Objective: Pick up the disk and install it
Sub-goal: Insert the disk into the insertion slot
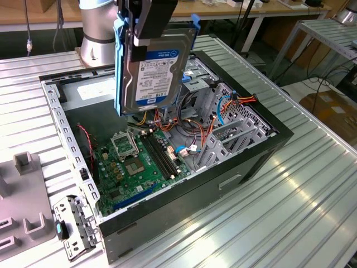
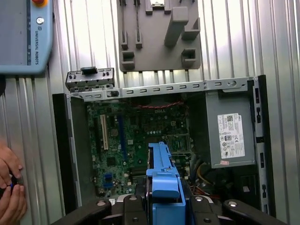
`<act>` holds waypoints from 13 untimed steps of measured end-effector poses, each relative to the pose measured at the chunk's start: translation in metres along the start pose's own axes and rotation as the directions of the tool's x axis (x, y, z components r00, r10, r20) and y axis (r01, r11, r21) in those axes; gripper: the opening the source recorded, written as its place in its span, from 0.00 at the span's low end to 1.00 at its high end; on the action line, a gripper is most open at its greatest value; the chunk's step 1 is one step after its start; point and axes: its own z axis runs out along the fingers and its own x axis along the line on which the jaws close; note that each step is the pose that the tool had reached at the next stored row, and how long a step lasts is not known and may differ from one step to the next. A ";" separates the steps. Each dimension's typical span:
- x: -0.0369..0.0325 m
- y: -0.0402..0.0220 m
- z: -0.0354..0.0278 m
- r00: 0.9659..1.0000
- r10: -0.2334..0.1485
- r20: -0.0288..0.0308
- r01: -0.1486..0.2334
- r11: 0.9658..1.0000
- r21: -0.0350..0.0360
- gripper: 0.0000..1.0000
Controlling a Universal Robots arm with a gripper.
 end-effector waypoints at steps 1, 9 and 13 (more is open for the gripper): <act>0.0022 -0.0002 0.0001 1.000 0.000 0.000 0.000 1.000 0.000 0.37; 0.0092 -0.0109 0.0007 1.000 0.000 0.000 0.000 1.000 0.000 0.37; 0.0087 -0.0206 0.0009 1.000 0.000 0.000 0.000 1.000 0.000 0.37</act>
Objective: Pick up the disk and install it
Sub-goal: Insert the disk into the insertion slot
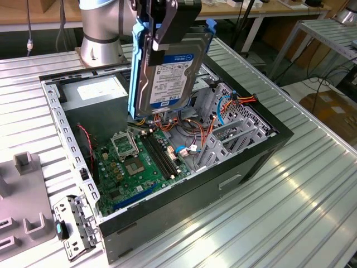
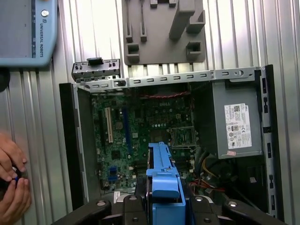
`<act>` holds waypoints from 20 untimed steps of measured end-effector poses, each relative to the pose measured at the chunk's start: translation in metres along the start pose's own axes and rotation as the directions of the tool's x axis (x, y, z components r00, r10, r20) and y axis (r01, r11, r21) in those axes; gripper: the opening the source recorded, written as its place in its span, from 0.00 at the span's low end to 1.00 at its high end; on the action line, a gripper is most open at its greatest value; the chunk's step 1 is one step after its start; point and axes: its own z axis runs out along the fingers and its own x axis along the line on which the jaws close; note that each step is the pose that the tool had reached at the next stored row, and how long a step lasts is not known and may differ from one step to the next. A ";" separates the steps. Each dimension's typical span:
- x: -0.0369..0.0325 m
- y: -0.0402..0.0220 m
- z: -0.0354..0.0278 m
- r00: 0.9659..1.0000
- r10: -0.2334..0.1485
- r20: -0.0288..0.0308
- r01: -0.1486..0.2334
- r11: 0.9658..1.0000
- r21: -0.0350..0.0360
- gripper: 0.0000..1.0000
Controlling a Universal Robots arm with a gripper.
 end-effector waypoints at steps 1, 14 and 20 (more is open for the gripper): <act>-0.0002 -0.0027 0.0000 1.000 0.000 0.000 0.000 1.000 0.000 0.37; -0.0032 -0.0336 0.0003 1.000 0.000 0.000 0.000 1.000 0.000 0.37; -0.0035 -0.0361 0.0004 1.000 0.000 0.000 0.000 1.000 0.000 0.37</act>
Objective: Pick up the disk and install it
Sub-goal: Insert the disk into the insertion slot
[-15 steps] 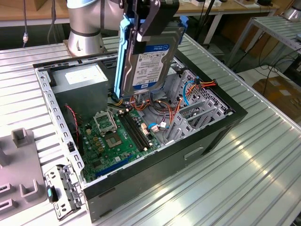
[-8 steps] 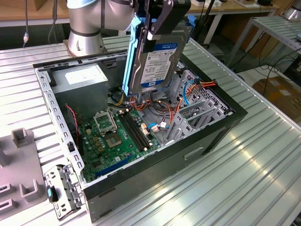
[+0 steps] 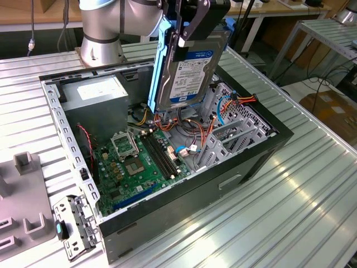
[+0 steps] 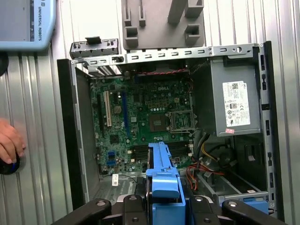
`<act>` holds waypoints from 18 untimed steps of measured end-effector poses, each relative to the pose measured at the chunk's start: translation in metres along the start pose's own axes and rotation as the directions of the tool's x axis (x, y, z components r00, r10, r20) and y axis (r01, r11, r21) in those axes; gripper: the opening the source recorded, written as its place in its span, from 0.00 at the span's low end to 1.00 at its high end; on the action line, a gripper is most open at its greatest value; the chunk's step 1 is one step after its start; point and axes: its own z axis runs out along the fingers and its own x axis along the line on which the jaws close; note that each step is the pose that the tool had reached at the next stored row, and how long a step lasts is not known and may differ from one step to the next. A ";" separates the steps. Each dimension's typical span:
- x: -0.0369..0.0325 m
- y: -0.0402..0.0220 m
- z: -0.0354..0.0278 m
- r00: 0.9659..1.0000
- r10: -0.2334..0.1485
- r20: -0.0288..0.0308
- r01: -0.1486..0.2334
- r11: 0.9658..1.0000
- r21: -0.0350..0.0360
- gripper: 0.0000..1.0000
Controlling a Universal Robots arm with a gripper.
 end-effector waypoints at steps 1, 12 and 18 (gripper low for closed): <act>0.0000 0.0000 0.0000 1.000 0.000 0.000 0.000 1.000 0.000 0.37; 0.0073 -0.0010 0.0005 1.000 0.000 -0.001 0.000 1.000 0.000 0.37; 0.0115 -0.0114 0.0040 1.000 0.000 -0.003 0.000 1.000 0.000 0.37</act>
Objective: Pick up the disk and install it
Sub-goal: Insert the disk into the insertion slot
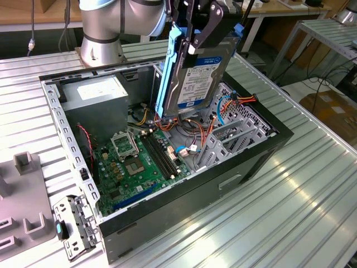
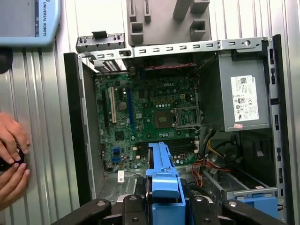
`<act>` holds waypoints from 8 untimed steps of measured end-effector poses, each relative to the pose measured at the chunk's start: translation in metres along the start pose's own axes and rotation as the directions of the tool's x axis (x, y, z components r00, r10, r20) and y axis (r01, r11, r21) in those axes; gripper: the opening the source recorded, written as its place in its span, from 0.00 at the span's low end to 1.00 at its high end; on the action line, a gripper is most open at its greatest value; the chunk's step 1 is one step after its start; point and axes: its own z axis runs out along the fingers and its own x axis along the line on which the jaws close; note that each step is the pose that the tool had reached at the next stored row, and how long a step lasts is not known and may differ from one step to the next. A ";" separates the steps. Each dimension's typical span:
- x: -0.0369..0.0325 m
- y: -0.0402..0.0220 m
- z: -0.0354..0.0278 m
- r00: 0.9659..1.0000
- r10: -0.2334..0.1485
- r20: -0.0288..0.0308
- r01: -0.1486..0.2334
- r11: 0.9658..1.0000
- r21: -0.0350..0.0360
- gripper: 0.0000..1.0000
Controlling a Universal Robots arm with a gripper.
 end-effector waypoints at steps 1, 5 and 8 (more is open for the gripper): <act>0.0003 -0.0027 0.0003 1.000 0.000 0.000 0.000 1.000 0.000 0.37; 0.0047 -0.0053 0.0017 1.000 0.000 0.001 0.000 1.000 0.007 0.37; 0.0062 -0.0055 0.0024 1.000 0.000 0.004 0.000 0.999 0.041 0.37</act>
